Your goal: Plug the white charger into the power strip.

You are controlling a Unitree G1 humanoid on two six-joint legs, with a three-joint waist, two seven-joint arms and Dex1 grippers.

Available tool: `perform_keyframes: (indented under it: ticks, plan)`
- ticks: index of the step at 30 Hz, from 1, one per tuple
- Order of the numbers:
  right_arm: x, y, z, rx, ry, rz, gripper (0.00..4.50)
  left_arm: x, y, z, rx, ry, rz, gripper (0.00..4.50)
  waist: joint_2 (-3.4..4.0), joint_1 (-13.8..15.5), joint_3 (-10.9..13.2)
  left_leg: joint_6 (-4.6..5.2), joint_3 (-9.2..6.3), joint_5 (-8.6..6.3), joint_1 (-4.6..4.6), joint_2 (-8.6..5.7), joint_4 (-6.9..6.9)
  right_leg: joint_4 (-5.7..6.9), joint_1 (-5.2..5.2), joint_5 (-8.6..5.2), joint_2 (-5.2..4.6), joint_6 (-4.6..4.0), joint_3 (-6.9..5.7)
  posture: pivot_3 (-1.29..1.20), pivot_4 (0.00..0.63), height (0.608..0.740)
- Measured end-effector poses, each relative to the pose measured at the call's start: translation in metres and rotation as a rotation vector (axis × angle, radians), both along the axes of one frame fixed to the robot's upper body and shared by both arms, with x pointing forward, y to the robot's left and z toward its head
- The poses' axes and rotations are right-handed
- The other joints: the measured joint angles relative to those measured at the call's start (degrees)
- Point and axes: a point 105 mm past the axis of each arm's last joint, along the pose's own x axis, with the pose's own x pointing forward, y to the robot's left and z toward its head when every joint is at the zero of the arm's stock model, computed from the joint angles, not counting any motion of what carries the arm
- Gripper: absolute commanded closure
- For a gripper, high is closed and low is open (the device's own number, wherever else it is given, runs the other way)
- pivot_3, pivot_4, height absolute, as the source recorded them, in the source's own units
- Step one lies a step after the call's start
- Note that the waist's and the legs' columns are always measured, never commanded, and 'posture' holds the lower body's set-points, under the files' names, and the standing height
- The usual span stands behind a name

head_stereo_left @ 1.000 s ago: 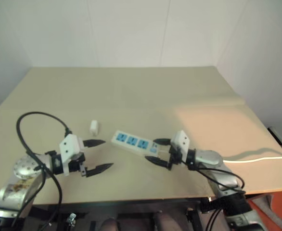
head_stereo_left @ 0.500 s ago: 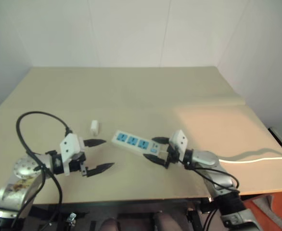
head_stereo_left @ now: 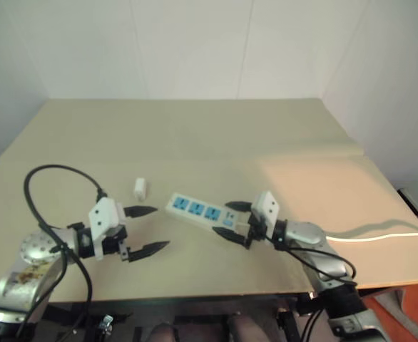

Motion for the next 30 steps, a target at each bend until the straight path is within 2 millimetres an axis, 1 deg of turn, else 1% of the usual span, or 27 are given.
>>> perform_keyframes:
  ticks: [9, 26, 30]
  plan:
    - [0.000, 0.000, -0.001, 0.001, -0.001, -0.003, 0.02, 0.000, 0.000, 0.000, 0.003, 0.007, -0.001, 0.00, 0.00, 0.0, 0.0, 0.00, 0.00, 0.00, 0.00, 0.00, 0.00, 0.00, 0.00, 0.00, 0.00, 0.00, 0.00, 0.00, 0.150, 0.740]
    - [0.005, -0.008, -0.018, -0.008, 0.047, -0.032, 0.02, 0.000, 0.001, -0.001, 0.005, 0.009, -0.015, 0.00, 0.00, 0.0, 0.0, 0.00, 0.01, 0.00, 0.00, 0.00, 0.00, 0.00, 0.00, 0.00, 0.00, 0.00, 0.00, 0.00, 0.150, 0.740]
    - [0.006, -0.008, -0.027, -0.016, 0.076, -0.038, 0.02, 0.000, 0.002, -0.002, 0.005, 0.007, -0.018, 0.00, 0.00, 0.0, 0.0, 0.00, 0.01, 0.00, 0.00, 0.00, 0.00, 0.00, 0.00, 0.00, 0.00, -0.01, 0.00, 0.00, 0.150, 0.740]
